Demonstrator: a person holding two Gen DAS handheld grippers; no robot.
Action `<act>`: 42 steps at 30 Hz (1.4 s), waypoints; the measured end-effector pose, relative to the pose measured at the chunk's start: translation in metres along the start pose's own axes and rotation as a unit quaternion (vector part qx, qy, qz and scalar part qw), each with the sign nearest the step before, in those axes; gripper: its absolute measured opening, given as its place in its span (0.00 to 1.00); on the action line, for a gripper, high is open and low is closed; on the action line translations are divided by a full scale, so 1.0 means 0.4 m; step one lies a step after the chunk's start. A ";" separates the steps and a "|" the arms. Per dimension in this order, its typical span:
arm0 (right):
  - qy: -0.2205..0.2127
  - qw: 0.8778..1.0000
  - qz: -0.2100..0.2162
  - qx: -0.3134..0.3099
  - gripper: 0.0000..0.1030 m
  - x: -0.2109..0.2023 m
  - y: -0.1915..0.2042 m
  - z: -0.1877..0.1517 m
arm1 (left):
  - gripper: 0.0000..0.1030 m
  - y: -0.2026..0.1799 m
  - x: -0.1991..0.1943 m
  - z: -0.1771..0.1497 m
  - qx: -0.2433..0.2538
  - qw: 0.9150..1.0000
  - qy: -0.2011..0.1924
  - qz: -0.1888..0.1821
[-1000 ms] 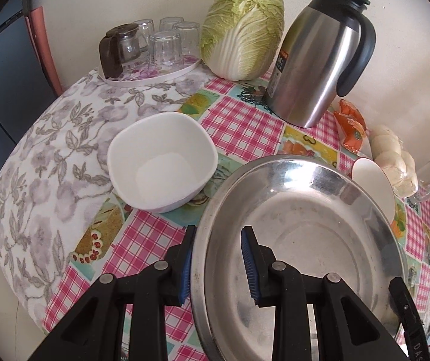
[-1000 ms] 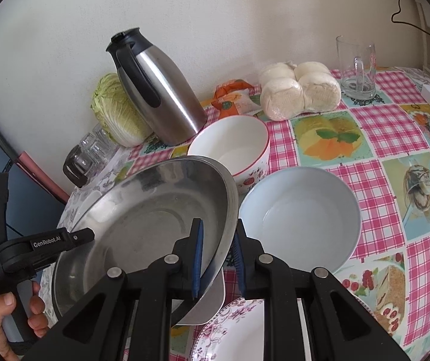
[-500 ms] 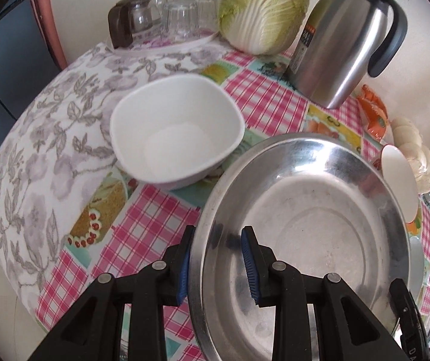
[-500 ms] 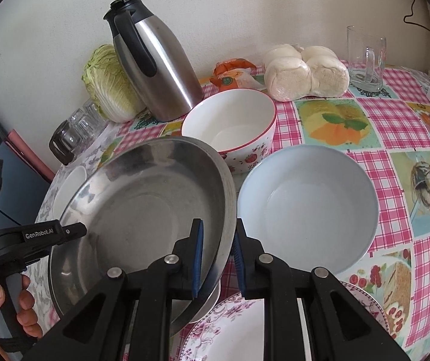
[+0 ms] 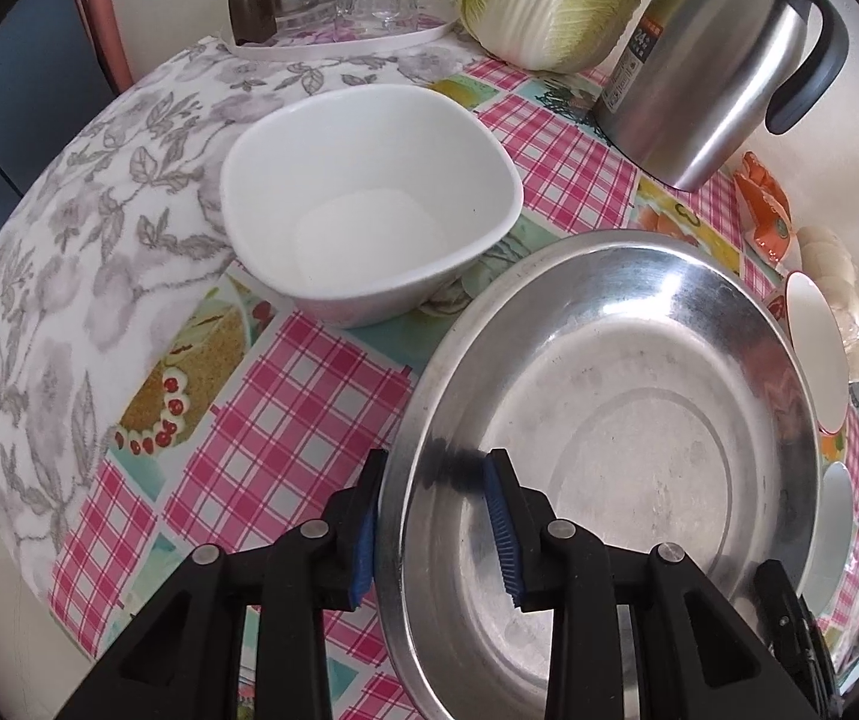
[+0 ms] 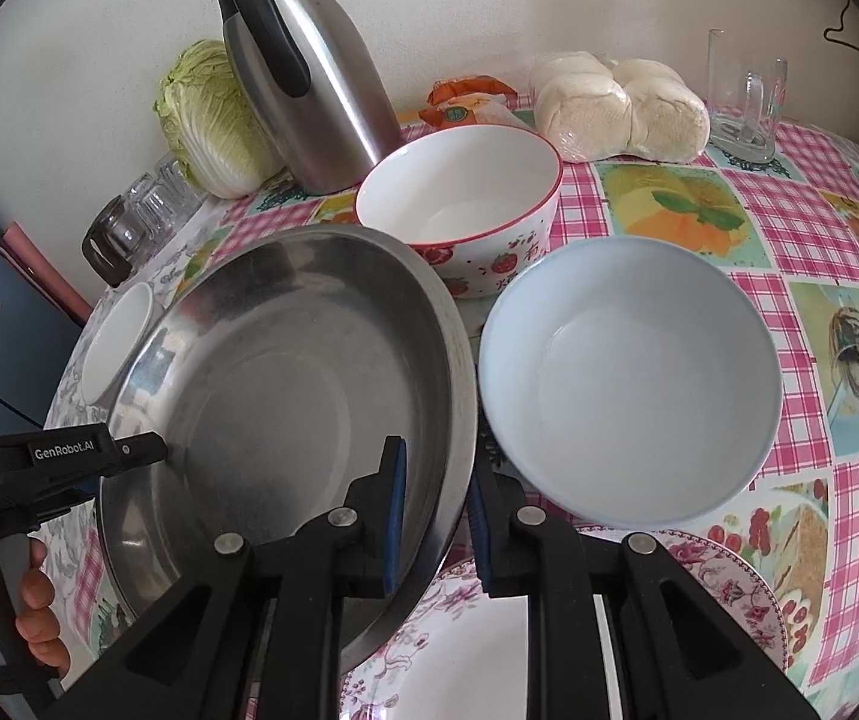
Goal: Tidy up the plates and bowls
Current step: 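Lift the steel basin with the left tool and carry it across the table, then lower the steel basin onto the tablecloth and open the left tool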
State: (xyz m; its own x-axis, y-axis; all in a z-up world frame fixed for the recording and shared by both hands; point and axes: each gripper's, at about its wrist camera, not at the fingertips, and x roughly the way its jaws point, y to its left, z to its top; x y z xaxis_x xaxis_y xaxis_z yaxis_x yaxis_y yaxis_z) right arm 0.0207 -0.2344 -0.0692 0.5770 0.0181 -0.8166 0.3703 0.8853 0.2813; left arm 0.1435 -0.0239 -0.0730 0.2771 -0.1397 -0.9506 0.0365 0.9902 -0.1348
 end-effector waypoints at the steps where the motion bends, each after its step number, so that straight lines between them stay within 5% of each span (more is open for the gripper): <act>1: 0.002 1.000 0.000 -0.001 0.20 0.002 0.001 -0.001 | 0.34 0.000 0.000 -0.001 -0.001 1.000 0.000 -0.001; 7: 0.004 1.000 -0.002 0.004 0.22 -0.005 -0.001 0.000 | 0.40 0.009 -0.001 0.001 -0.010 1.000 0.011 -0.017; 10: 0.004 1.000 0.007 0.016 0.33 -0.013 -0.009 0.005 | 0.56 0.011 -0.018 0.001 -0.008 1.000 0.003 -0.017; 19: -0.011 1.000 0.018 0.005 0.49 -0.062 0.017 0.011 | 0.68 0.022 -0.048 0.002 -0.003 1.000 -0.006 -0.002; 31: -0.049 0.999 0.003 0.001 0.71 -0.128 0.023 0.024 | 0.99 0.006 -0.069 -0.012 0.016 0.999 -0.021 0.018; 34: -0.049 0.999 -0.005 0.004 0.83 -0.134 0.016 0.026 | 1.00 0.002 -0.081 -0.014 0.022 0.999 -0.027 0.023; 42: -0.052 0.998 -0.017 0.008 0.89 -0.156 0.009 0.020 | 1.00 -0.008 -0.103 -0.024 0.026 0.999 -0.033 0.028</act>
State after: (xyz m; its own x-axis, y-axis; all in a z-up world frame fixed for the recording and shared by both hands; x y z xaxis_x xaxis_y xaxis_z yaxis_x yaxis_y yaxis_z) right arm -0.0080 -0.2360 -0.0133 0.6366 -0.0612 -0.7687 0.4015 0.8774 0.2627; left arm 0.1226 -0.0214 -0.0362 0.3430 -0.0849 -0.9355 0.0688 0.9955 -0.0651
